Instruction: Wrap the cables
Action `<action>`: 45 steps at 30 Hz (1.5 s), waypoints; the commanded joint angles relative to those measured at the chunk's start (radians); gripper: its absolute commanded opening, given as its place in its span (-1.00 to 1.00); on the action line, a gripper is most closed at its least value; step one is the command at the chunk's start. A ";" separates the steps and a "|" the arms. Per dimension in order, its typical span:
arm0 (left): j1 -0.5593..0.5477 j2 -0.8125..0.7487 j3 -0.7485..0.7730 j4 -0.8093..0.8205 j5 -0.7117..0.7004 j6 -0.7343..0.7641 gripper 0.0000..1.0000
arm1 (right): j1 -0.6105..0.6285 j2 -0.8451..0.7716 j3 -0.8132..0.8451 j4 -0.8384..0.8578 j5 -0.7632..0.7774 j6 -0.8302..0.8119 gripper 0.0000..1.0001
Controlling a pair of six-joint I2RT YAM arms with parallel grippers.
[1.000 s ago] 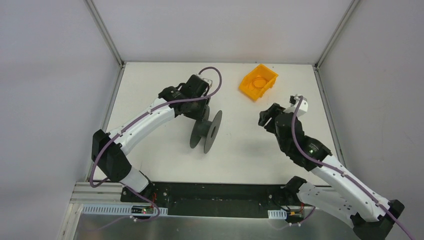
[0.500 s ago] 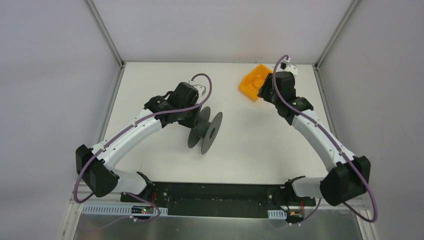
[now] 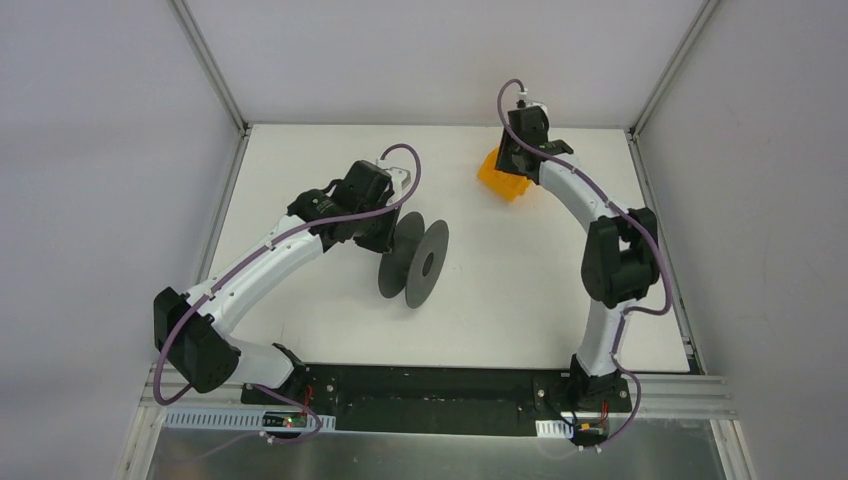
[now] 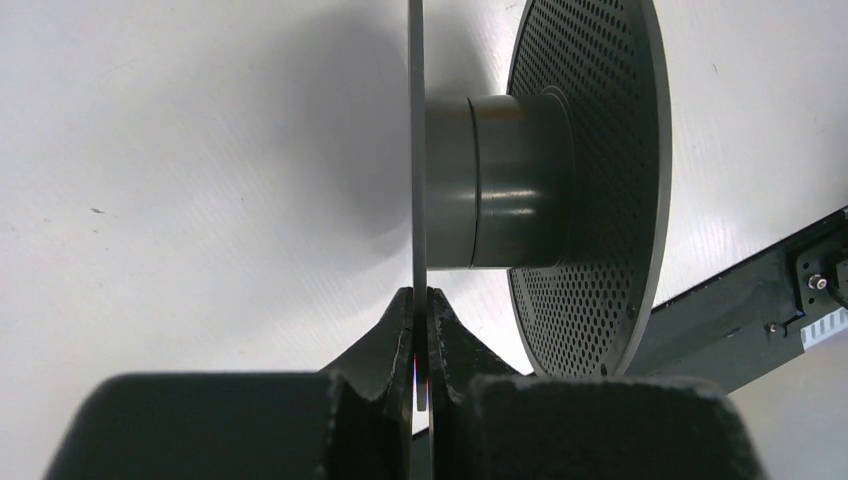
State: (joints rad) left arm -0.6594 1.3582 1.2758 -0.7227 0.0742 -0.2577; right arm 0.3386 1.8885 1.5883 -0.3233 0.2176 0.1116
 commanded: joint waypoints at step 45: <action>0.001 -0.096 -0.055 0.028 -0.043 0.007 -1.00 | -0.061 0.283 0.283 -0.063 0.057 -0.032 -1.00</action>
State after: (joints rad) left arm -0.6594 1.3029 1.2278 -0.7151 0.0463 -0.2573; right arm 0.2798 2.2436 1.8408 -0.3687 0.2340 0.0967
